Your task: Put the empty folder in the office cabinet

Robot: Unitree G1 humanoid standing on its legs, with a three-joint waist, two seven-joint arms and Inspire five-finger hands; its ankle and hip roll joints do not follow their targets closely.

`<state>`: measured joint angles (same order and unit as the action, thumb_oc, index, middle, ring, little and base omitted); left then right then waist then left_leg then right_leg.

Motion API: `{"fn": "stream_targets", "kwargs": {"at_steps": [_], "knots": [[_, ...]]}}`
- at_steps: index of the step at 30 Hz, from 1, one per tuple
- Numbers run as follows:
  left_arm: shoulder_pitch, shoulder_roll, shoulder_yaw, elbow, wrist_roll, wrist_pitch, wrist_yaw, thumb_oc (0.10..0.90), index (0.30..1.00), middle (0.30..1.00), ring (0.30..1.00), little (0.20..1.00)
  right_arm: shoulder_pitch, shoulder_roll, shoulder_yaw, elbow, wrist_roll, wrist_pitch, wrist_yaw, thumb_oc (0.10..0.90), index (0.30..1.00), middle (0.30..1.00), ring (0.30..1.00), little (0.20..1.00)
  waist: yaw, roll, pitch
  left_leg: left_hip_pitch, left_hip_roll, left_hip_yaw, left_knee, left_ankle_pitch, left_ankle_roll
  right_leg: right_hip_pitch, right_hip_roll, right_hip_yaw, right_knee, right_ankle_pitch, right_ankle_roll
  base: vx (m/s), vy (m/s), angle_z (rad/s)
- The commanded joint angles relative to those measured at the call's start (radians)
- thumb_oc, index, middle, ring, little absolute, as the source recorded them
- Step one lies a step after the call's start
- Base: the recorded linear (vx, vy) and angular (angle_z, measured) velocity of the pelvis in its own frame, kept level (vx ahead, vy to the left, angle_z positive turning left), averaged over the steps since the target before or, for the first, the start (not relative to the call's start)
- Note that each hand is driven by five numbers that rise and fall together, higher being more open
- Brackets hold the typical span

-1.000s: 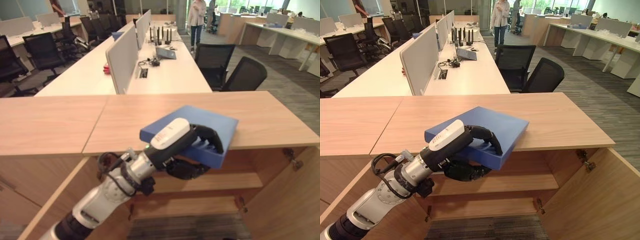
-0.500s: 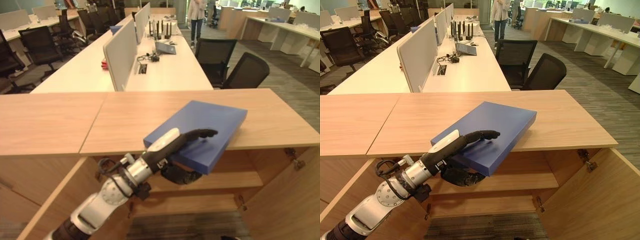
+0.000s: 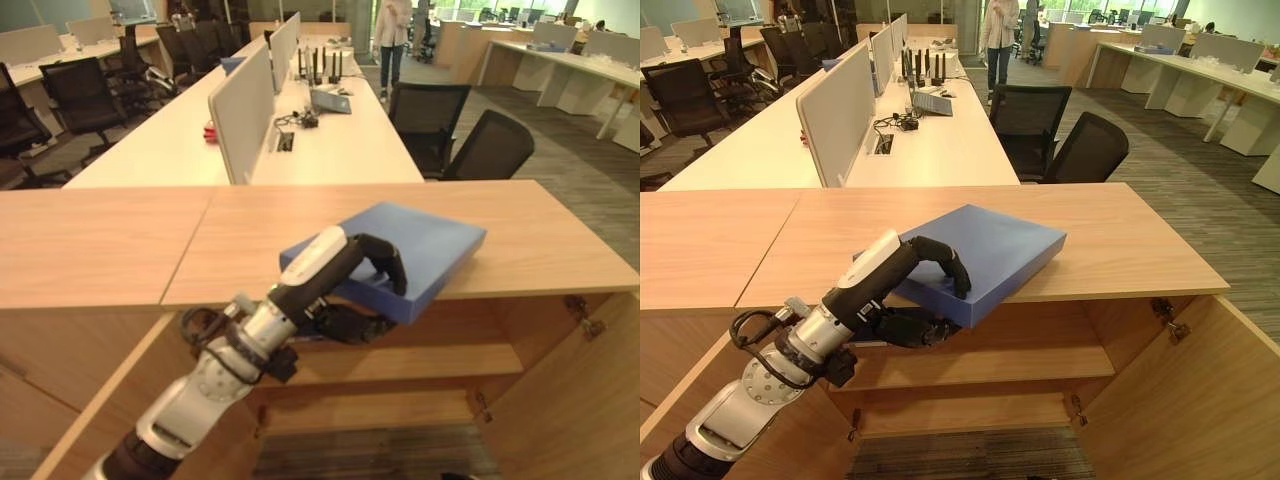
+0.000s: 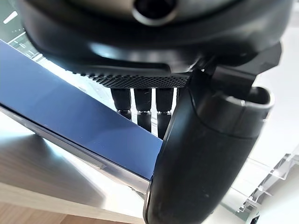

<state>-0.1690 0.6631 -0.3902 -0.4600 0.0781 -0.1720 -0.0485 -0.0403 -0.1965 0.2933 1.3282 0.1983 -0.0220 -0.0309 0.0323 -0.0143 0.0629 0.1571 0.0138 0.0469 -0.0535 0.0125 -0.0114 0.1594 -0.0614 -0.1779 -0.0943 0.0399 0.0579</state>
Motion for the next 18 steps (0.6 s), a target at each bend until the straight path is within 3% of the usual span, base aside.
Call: {"fn": "stream_targets", "kwargs": {"at_steps": [1, 7, 8, 9, 11, 12, 13, 16, 18], "knots": [[-0.092, -0.008, 0.016, -0.016, 0.010, -0.013, 0.019, 0.400, 0.300, 0.300, 0.300, 0.300, -0.029, 0.024, 0.040, -0.014, 0.010, -0.017, -0.006, 0.800, 0.900, 0.900, 0.900, 0.900, 0.002, -0.067, -0.013, -0.001, -0.058, -0.005, 0.181, -0.239, 0.042, -0.022, 0.018, -0.023, 0.008, -0.010, 0.017, 0.00, 0.000, 0.00], [-0.143, -0.014, -0.020, -0.031, -0.023, -0.026, 0.010, 0.400, 0.300, 0.300, 0.300, 0.300, -0.031, 0.018, 0.041, -0.013, 0.015, -0.021, -0.003, 0.800, 0.900, 0.900, 0.900, 0.900, -0.002, -0.067, -0.012, -0.004, -0.060, -0.006, 0.183, -0.239, 0.042, -0.025, 0.017, -0.026, 0.009, -0.009, 0.019, 0.00, 0.000, 0.00], [-0.155, -0.054, -0.068, -0.071, -0.229, -0.024, -0.045, 0.400, 0.300, 0.300, 0.300, 0.300, -0.029, 0.021, 0.047, -0.009, 0.014, -0.022, -0.007, 0.800, 0.900, 0.900, 0.900, 0.900, -0.009, -0.067, -0.011, -0.006, -0.061, -0.003, 0.185, -0.237, 0.043, -0.027, 0.015, -0.026, 0.010, -0.008, 0.019, 0.00, 0.000, 0.00], [-0.156, -0.054, -0.067, -0.072, -0.234, -0.022, -0.048, 0.400, 0.300, 0.300, 0.300, 0.300, -0.029, 0.020, 0.046, -0.009, 0.013, -0.022, -0.007, 0.800, 0.900, 0.900, 0.900, 0.900, -0.008, -0.067, -0.010, -0.006, -0.061, -0.003, 0.185, -0.238, 0.043, -0.027, 0.015, -0.025, 0.010, -0.008, 0.020, 0.00, 0.000, 0.00], [-0.159, -0.081, -0.094, -0.106, -0.443, 0.004, -0.088, 0.400, 0.300, 0.300, 0.300, 0.300, -0.022, 0.019, 0.052, -0.001, 0.009, -0.021, -0.005, 0.800, 0.900, 0.900, 0.900, 0.900, -0.014, -0.064, -0.010, -0.005, -0.061, 0.002, 0.184, -0.237, 0.044, -0.028, 0.014, -0.023, 0.010, -0.006, 0.020, -0.01, 0.014, 0.05], [-0.158, -0.081, -0.093, -0.106, -0.443, 0.005, -0.088, 0.400, 0.300, 0.300, 0.300, 0.300, -0.022, 0.019, 0.052, -0.001, 0.009, -0.021, -0.005, 0.800, 0.900, 0.900, 0.900, 0.900, -0.014, -0.064, -0.010, -0.005, -0.061, 0.002, 0.184, -0.237, 0.044, -0.028, 0.014, -0.023, 0.010, -0.006, 0.020, 0.00, 0.000, 0.00], [-0.157, -0.102, -0.100, -0.118, -0.629, 0.025, -0.104, 0.400, 0.300, 0.300, 0.300, 0.300, -0.047, 0.032, 0.048, 0.035, 0.027, -0.018, -0.010, 0.800, 0.900, 0.900, 0.900, 0.900, -0.012, -0.061, -0.011, -0.002, -0.062, 0.003, 0.182, -0.238, 0.045, -0.025, 0.014, -0.022, 0.010, -0.006, 0.019, 0.01, 0.024, -0.04], [-0.151, -0.174, -0.128, -0.120, -0.867, 0.025, -0.094, 0.400, 0.300, 0.300, 0.300, 0.300, -0.094, 0.043, 0.055, 0.075, 0.015, 0.014, -0.004, 0.800, 0.900, 0.900, 0.900, 0.900, 0.000, -0.059, -0.012, 0.008, -0.063, 0.000, 0.179, -0.243, 0.045, -0.015, 0.013, -0.025, 0.009, -0.009, 0.017, 0.01, 0.012, 0.00], [-0.141, -0.189, -0.135, -0.114, -0.910, 0.019, -0.089, 0.400, 0.300, 0.300, 0.300, 0.300, -0.096, 0.043, 0.055, 0.072, 0.017, 0.016, -0.004, 0.800, 0.900, 0.900, 0.900, 0.900, 0.000, -0.060, -0.009, 0.011, -0.062, 0.001, 0.176, -0.242, 0.045, -0.014, 0.013, -0.025, 0.009, -0.009, 0.016, 0.00, 0.000, 0.00]]}}
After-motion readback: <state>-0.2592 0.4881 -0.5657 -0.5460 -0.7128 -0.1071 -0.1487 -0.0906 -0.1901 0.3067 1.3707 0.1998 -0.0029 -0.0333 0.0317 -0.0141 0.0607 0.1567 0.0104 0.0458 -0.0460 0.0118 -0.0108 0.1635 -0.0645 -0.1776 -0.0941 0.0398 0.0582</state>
